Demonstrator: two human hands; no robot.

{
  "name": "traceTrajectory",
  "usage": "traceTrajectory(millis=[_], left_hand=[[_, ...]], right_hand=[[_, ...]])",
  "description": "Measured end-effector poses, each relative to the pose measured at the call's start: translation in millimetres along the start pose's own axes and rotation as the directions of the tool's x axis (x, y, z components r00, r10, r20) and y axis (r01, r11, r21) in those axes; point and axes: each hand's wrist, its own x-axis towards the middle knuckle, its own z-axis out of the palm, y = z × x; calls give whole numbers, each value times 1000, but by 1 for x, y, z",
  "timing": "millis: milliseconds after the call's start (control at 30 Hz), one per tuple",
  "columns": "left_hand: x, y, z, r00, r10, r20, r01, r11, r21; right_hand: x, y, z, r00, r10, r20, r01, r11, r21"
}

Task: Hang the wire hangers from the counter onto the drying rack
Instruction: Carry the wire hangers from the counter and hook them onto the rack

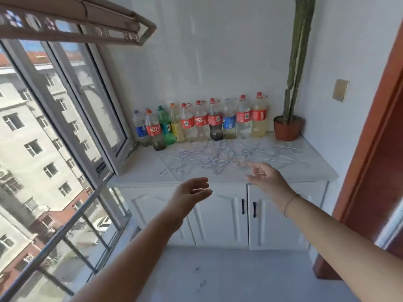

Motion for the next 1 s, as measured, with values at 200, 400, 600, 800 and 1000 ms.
traceTrajectory(millis=[200,400,600,800,1000], left_hand=[[114,-11,41,1000,-25,10,25,1000,11],[222,-20,78,998,-43,-51,42,999,-3],[300,-39,99,990,-110,-89,108,994,-26],[371,-72,99,980,-177,-91,177,984,-7],[452,-113,104,970,-240,-33,241,970,22]], right_hand=[[98,51,-51,996,70,-56,-70,997,-9],[201,91,-98,992,118,-48,-119,992,-30],[280,133,-119,985,170,-30,-172,984,-39],[345,178,-105,965,260,-24,-261,963,-67],[407,214,-75,941,338,-17,-338,938,-76]])
